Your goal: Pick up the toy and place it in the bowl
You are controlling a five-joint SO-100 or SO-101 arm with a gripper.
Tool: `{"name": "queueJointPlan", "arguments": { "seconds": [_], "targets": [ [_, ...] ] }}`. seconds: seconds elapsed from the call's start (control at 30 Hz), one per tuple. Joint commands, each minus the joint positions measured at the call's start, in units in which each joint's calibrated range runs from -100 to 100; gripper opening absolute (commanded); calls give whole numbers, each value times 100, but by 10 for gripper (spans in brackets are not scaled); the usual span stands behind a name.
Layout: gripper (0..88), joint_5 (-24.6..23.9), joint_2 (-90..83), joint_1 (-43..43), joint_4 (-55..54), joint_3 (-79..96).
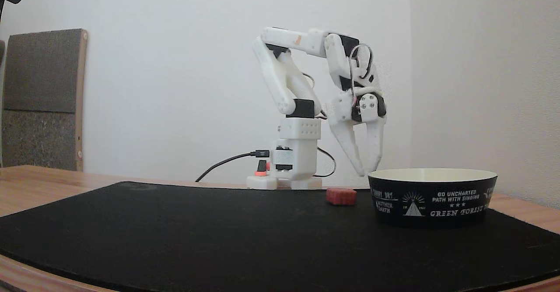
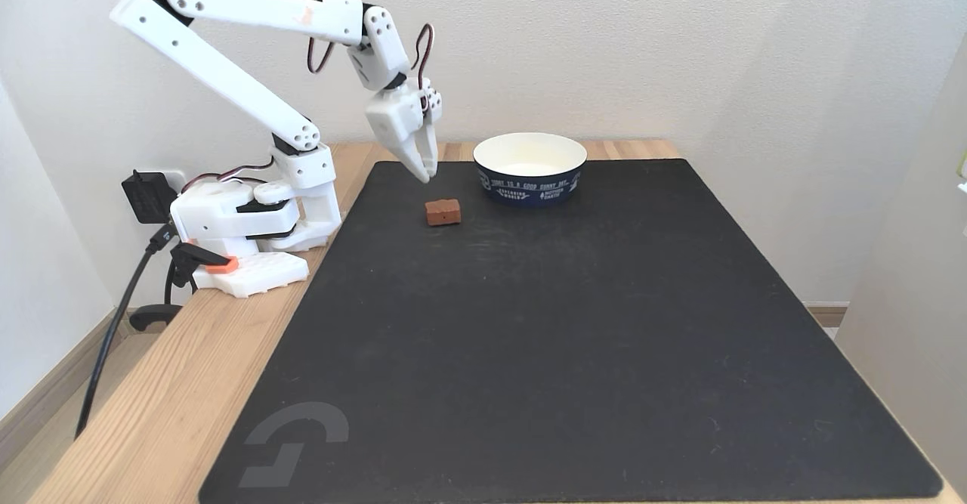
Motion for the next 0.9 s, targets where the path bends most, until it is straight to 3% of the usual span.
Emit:
{"name": "queueJointPlan", "arguments": {
  "seconds": [0.0,0.3,0.6,0.87],
  "targets": [
    [46,-43,-67,31,106,-82],
    [46,-6,-59,433,-376,1261],
    [46,354,-59,1227,-740,1216],
    [46,364,-59,1344,-910,1152]
  ]
}}
